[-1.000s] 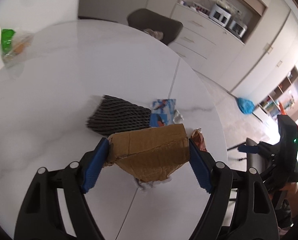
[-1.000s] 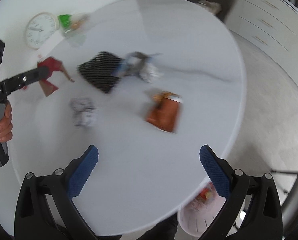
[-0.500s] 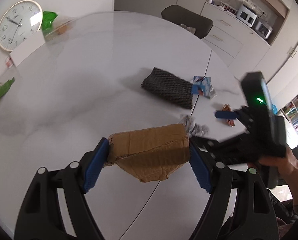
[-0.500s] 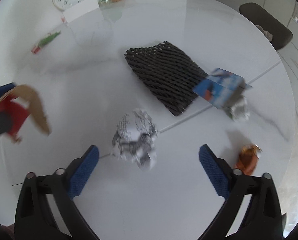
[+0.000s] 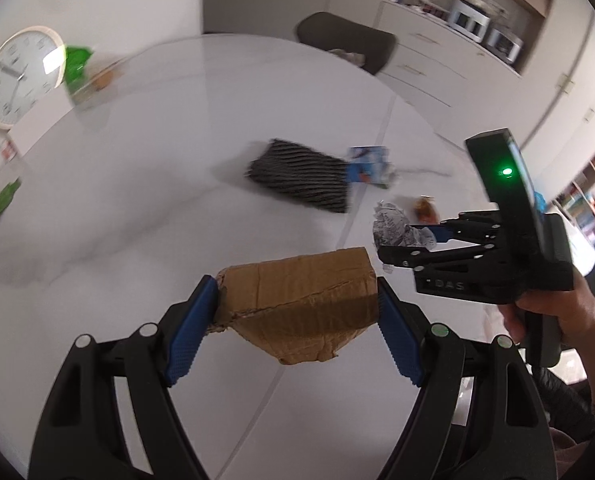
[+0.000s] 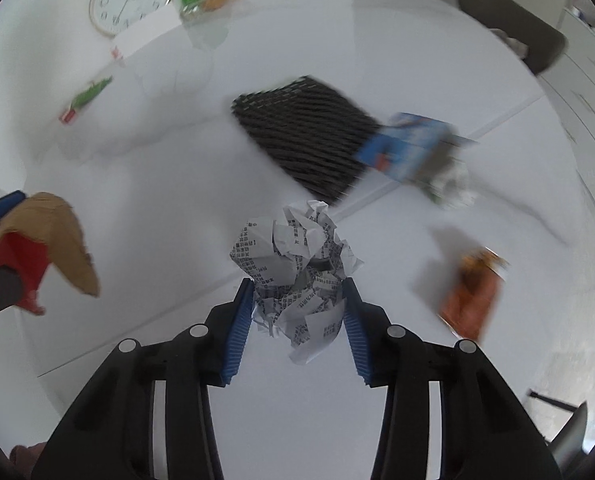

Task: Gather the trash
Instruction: 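Carry both items to the wastebasket and open both tools to drop them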

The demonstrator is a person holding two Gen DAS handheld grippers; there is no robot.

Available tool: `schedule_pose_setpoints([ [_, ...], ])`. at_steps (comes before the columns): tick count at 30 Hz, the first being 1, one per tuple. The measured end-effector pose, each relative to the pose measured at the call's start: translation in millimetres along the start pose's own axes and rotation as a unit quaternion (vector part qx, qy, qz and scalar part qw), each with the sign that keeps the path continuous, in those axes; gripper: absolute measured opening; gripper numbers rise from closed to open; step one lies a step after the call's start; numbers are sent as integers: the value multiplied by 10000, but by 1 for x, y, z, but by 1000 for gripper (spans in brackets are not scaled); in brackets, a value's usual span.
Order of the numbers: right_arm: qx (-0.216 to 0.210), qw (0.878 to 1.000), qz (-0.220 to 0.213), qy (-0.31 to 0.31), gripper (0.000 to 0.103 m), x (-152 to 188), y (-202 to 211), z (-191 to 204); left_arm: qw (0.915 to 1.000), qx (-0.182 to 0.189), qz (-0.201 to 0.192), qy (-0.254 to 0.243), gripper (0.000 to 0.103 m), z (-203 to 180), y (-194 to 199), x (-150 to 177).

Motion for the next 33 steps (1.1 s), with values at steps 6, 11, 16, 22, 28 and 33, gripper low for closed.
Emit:
schedule_pose_setpoints([
  [6,356,9980,-196,-486,44,53,67,-51,9975,504,-92,-480,75,-75,10,-3],
  [11,823,9904,-260,-1082,45,115,115,-103,9895,973,-83,-1067,75,-157,16,2],
  [16,1123,9783,-315,-1711,45,183,155,-152,9758,1456,-74,-1627,75,-240,23,10],
  [22,1326,9634,-421,-2293,45,245,191,-190,9580,1859,-29,-2183,75,-320,29,21],
  [28,1379,9543,-563,-2592,46,272,208,-203,9460,2000,60,-2551,75,-363,31,35],
  [33,1364,9510,-605,-2709,46,283,211,-209,9400,2017,120,-2749,75,-381,29,43],
])
Point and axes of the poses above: each gripper's, at about its wrist camera, not at the fingertips, and y roughly against the way its jaws point, z to its left, x to its underside, the point moved 10 cm from there along -y, roughly the way its jaws point, and after that the axes turned 11 degrees about -x, right-handed, at the moved point
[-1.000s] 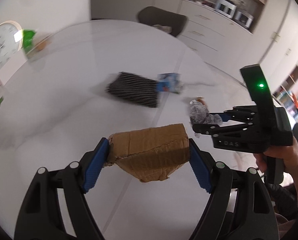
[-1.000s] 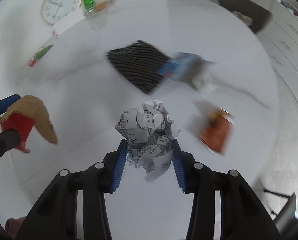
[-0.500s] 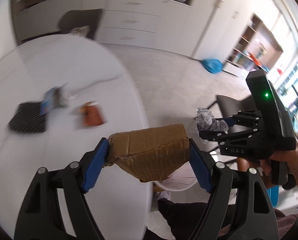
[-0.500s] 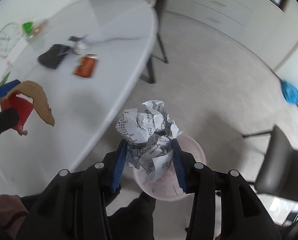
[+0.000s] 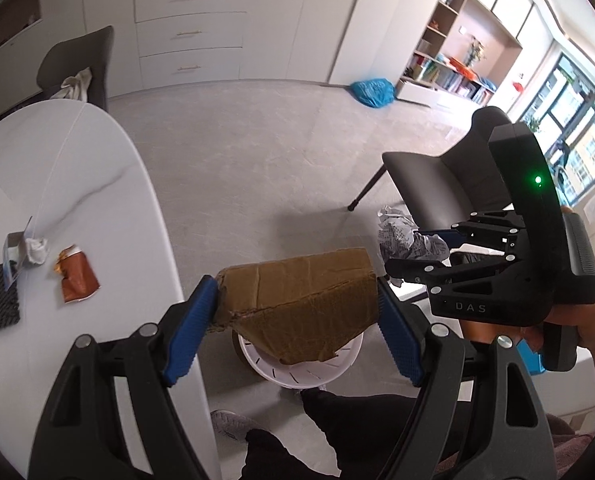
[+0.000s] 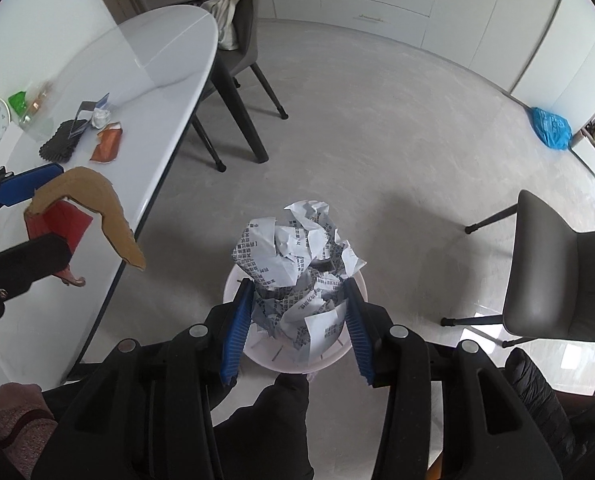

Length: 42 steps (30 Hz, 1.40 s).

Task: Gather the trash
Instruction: 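Carry both items to the wastebasket and open both tools to drop them, then move both open tools back over the table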

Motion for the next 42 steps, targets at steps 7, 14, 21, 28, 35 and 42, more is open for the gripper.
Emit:
schedule_pose_setpoints([
  [7,-2,9999,-3,-152,46,8,-4,-16,9995,83,155,-243,75,-23,-17,-2],
  [14,91,9991,5,-404,46,18,-12,-43,9969,429,400,-529,83,-52,-46,1],
  [21,113,9982,61,-579,46,29,-22,-60,9964,341,623,-460,95,-55,-58,5],
  [28,-159,9978,255,-596,48,37,-66,-54,9977,-11,665,102,95,-17,-47,11],
  [35,-89,9952,853,-475,92,55,-129,-39,9941,-308,841,617,95,13,-46,26],
  [42,-210,9977,349,-542,99,24,-79,-14,9905,-686,474,1092,95,58,-14,23],
])
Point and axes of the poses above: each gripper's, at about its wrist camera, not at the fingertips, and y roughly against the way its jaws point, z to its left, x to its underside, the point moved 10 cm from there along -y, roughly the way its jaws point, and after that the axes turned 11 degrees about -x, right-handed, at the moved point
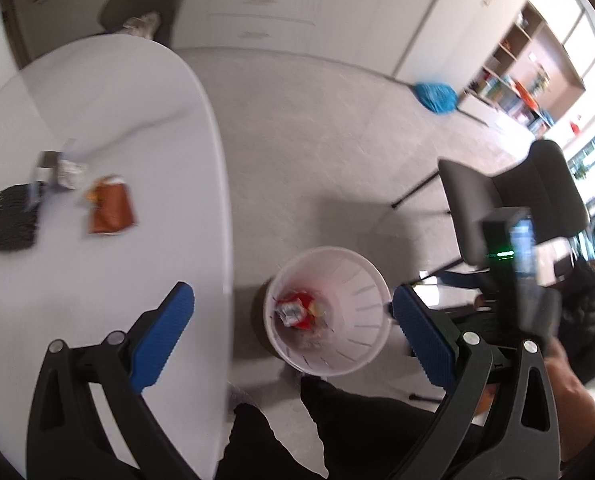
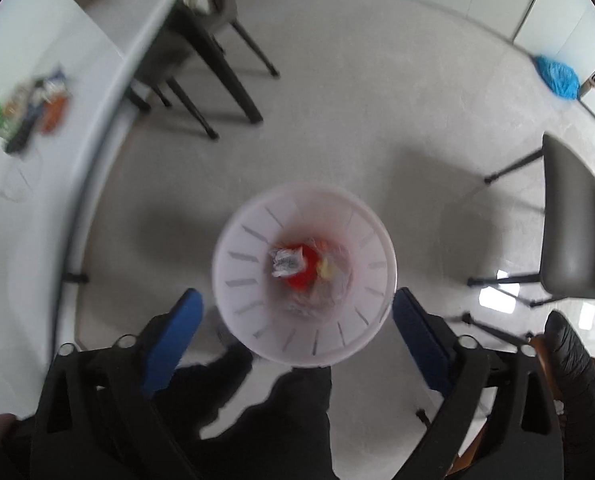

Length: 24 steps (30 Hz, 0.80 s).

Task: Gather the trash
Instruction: 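Move both open tools back over the table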

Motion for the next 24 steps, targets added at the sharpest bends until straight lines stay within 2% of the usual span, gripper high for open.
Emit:
schedule_pose_setpoints([
  [2,4,9992,-350,170,101,-16,32,18,9996,-141,-192,178,95,20,14,-3],
  [5,-105,9971,-627,419,101,-37,60,45,9976,-312,-366,490,95,52,30,-4],
  [8,-115,9954,-708,641,101,-53,68,64,9948,-533,-445,741,95,84,38,-1],
  [14,-317,9926,-670,960,101,-65,56,111,9878,-859,-438,1225,95,146,40,11],
  [19,-457,9905,-506,1196,101,-70,33,154,9766,-992,-381,1869,95,197,37,25],
  [24,-537,9884,-454,1349,101,-93,1,202,9641,-1180,-266,2362,95,242,32,37],
])
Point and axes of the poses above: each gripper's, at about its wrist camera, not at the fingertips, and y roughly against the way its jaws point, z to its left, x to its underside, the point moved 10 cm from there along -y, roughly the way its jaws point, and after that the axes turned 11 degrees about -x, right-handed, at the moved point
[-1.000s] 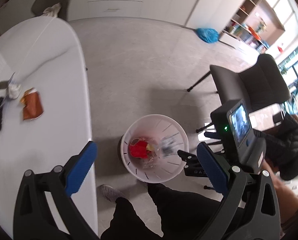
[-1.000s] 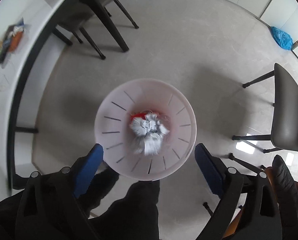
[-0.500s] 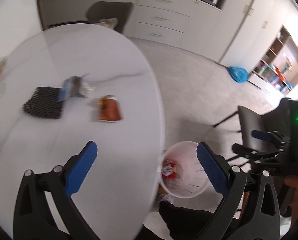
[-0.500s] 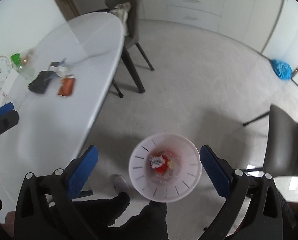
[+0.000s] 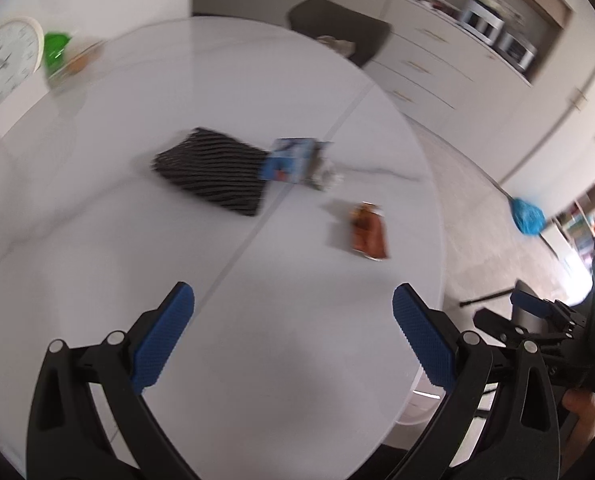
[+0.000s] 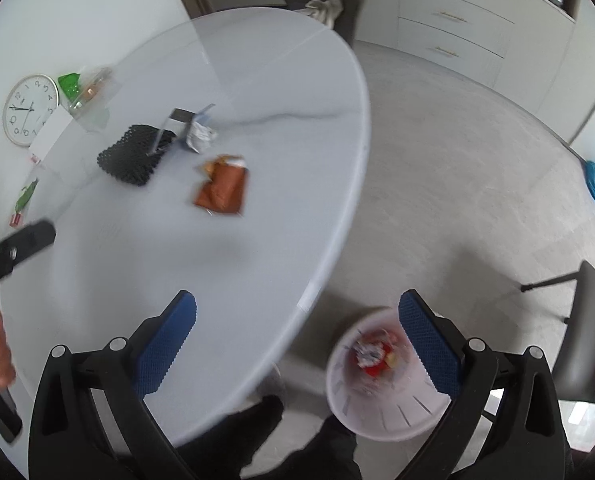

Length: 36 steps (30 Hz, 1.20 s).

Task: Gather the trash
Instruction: 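Move both open tools back over the table, then grasp the black foam mesh with the left tool while the right tool grasps the orange chip bag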

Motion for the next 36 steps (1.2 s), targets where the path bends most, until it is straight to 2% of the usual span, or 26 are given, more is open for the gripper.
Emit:
schedule_pose_setpoints([
  [3,-48,10000,32,28,100,-23,-29,19,9998,-165,18,141,95,17,-7,-4],
  [5,113,9999,94,46,100,-38,-51,27,9994,-260,33,238,95,29,-11,-8],
  [11,322,9991,236,172,90,-70,-101,44,9966,-387,177,707,95,60,-28,-22],
  [14,411,9983,404,115,80,-71,-118,43,9941,-477,277,932,95,69,-38,-28],
  [16,508,9971,553,107,65,-68,-126,41,9917,-521,361,1117,95,75,-47,-33],
  [18,479,9967,638,115,54,-64,-128,41,9887,-527,470,1325,95,78,-55,-38],
  [19,501,9967,618,161,48,-65,-128,41,9859,-506,534,1502,95,79,-60,-42],
  [21,480,9966,618,255,46,-63,-126,40,9798,-464,629,1841,95,80,-71,-49],
  [25,269,9973,563,387,31,-68,-114,41,9673,-388,798,2377,95,80,-93,-62],
  [27,160,9973,568,429,31,-71,-109,40,9593,-444,902,2637,95,82,-106,-66],
  [30,-59,9976,550,407,29,-72,-102,39,9404,-472,1112,3178,95,88,-128,-68],
  [31,-171,9977,538,380,28,-72,-99,37,9318,-406,1195,3402,95,88,-136,-69],
  [33,-213,9977,535,367,27,-74,-97,36,9212,-371,1355,3629,95,89,-149,-69],
  [36,-320,9977,506,326,24,-75,-90,30,9119,-374,1472,3814,89,87,-162,-69],
])
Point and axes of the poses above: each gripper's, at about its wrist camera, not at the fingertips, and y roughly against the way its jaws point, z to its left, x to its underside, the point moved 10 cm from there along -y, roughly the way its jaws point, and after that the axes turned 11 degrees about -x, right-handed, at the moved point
